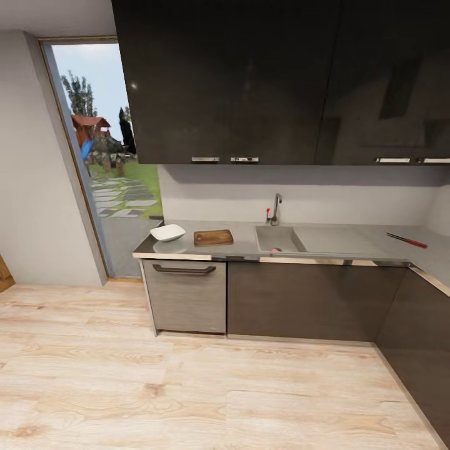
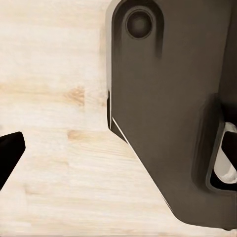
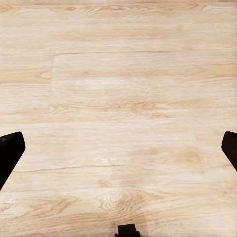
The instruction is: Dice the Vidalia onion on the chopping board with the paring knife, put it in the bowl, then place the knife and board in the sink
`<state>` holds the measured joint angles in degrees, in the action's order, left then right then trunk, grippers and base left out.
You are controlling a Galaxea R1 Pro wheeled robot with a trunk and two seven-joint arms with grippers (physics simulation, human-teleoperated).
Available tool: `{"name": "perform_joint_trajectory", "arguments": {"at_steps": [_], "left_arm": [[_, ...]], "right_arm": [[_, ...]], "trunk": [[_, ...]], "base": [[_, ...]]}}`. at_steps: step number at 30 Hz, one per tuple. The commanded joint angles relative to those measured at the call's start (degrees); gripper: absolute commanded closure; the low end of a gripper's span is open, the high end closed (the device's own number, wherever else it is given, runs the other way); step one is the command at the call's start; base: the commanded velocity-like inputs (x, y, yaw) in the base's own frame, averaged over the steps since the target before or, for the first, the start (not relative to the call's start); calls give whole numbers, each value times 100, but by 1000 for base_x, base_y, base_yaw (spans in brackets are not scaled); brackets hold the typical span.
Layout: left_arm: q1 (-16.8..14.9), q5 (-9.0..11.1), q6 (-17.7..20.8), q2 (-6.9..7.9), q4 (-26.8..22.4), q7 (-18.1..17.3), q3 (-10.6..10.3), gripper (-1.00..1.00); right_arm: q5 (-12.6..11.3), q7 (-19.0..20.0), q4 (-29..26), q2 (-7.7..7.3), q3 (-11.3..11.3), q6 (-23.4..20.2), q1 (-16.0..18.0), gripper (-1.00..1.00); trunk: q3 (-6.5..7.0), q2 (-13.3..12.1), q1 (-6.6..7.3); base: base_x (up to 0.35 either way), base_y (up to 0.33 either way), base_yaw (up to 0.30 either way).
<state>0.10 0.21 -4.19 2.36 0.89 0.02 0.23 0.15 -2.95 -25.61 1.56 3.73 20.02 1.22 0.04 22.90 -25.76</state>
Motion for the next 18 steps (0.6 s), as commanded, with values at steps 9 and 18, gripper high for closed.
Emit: {"name": "perform_joint_trajectory", "arguments": {"at_steps": [9,18], "left_arm": [[-1,3,-29,1,29,-1,-2,-100],[-1,4,-29,1,23,-2,4,-100]], "right_arm": [[2,5,7,2,31,20,1,-100],[2,5,10,2,32,20,1,-100]], "trunk": [[0,2,-2],[0,2,-2]], "base": [[0,0,0],[0,0,0]]}}
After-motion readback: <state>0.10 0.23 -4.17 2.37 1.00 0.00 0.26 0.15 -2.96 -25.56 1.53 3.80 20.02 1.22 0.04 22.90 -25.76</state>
